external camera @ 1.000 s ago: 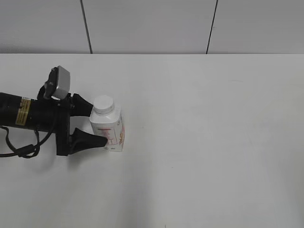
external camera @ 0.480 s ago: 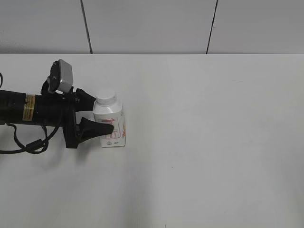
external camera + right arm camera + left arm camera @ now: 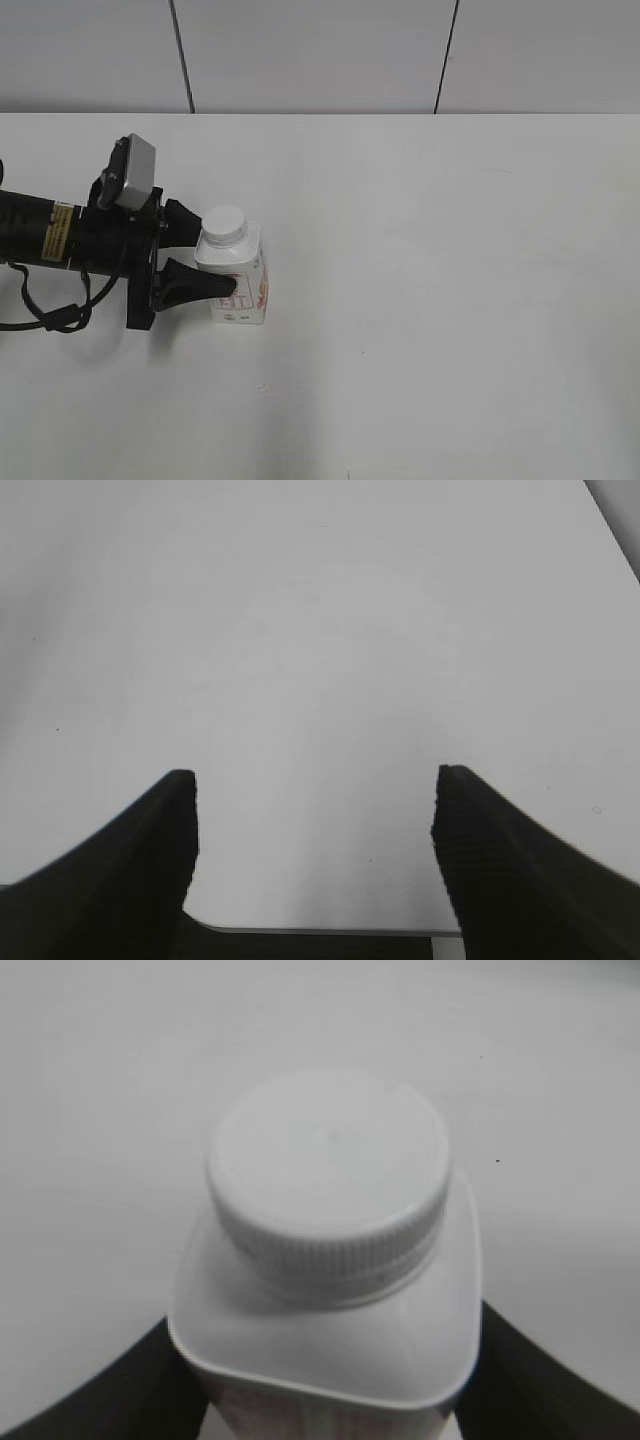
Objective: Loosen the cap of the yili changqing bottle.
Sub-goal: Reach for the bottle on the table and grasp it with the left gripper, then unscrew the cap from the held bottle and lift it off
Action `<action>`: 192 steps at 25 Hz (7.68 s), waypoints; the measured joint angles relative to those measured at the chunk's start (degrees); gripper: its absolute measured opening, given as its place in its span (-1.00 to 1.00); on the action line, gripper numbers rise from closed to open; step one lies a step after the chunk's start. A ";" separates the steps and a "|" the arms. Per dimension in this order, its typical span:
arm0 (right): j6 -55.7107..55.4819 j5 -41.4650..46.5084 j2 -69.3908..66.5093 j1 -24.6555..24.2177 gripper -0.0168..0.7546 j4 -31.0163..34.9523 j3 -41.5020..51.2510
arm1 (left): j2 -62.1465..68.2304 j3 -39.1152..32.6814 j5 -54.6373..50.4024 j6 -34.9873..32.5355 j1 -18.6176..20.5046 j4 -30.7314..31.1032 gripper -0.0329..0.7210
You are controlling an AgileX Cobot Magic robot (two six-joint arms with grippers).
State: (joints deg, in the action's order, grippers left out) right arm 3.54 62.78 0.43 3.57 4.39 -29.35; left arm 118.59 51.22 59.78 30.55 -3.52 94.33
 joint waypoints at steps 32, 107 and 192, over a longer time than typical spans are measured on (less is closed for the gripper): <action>1.60 -0.11 -26.49 0.00 0.54 0.68 -9.76 | 0.00 0.00 0.89 0.00 0.00 1.62 0.22; 1.20 6.93 -120.72 40.36 0.43 9.74 -79.34 | -0.05 0.02 2.07 0.05 0.00 3.98 0.21; 25.88 7.12 -130.67 43.58 0.04 3.82 -88.58 | -0.05 0.02 2.03 0.05 0.00 4.08 0.19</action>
State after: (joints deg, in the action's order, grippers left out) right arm 29.42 69.91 -130.24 47.15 8.21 -117.93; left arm 118.53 51.25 61.82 30.60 -3.52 98.41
